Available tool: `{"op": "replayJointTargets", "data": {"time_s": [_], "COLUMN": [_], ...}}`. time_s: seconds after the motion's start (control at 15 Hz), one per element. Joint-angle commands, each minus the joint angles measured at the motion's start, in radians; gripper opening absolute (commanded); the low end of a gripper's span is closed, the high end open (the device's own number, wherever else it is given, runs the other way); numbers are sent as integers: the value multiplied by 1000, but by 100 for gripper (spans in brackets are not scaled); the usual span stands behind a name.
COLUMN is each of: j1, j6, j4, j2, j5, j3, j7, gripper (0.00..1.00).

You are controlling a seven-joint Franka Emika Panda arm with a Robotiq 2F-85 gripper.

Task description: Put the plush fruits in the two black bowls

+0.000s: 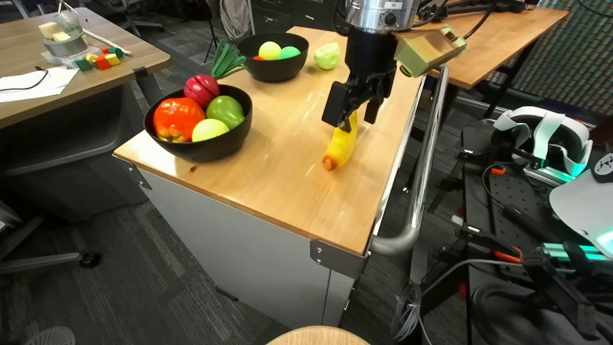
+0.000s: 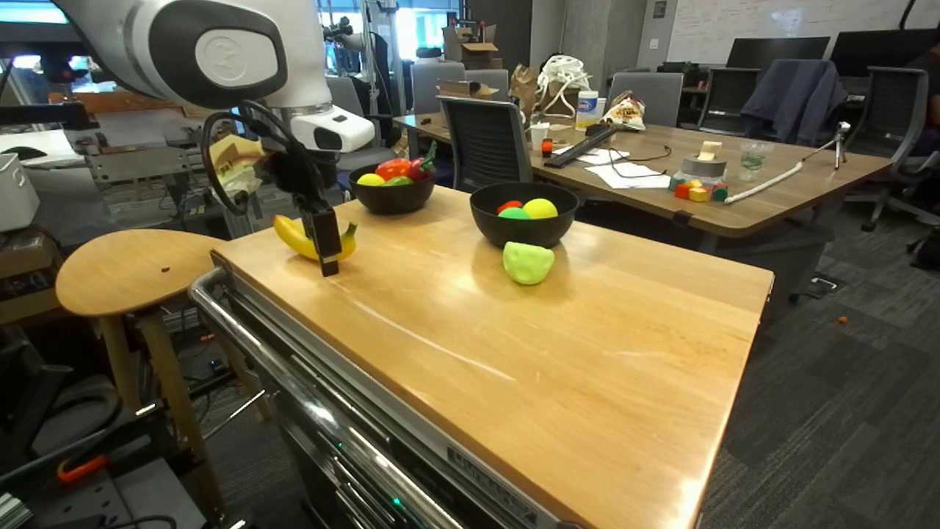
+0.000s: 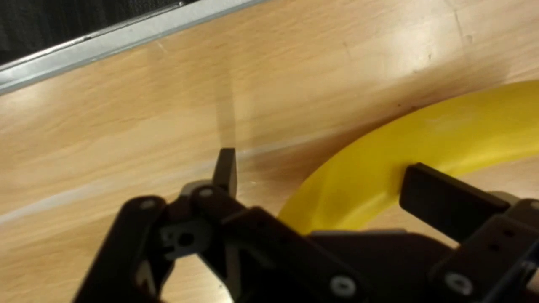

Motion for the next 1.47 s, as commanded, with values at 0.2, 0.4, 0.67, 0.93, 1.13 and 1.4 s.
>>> {"op": "replayJointTargets", "data": {"time_s": [0.2, 0.4, 0.67, 0.93, 1.13, 1.4], "j1": [4, 10, 16, 20, 22, 31], "j6": [53, 32, -4, 13, 28, 22], "j4": [46, 43, 43, 43, 46, 60], "j2": [56, 13, -32, -51, -49, -28], "j5": [-33, 61, 188, 252, 266, 297], "j3": [5, 11, 14, 14, 16, 16], "j7": [64, -1, -95, -144, -154, -237], "gripper": [73, 95, 100, 100, 100, 100]}}
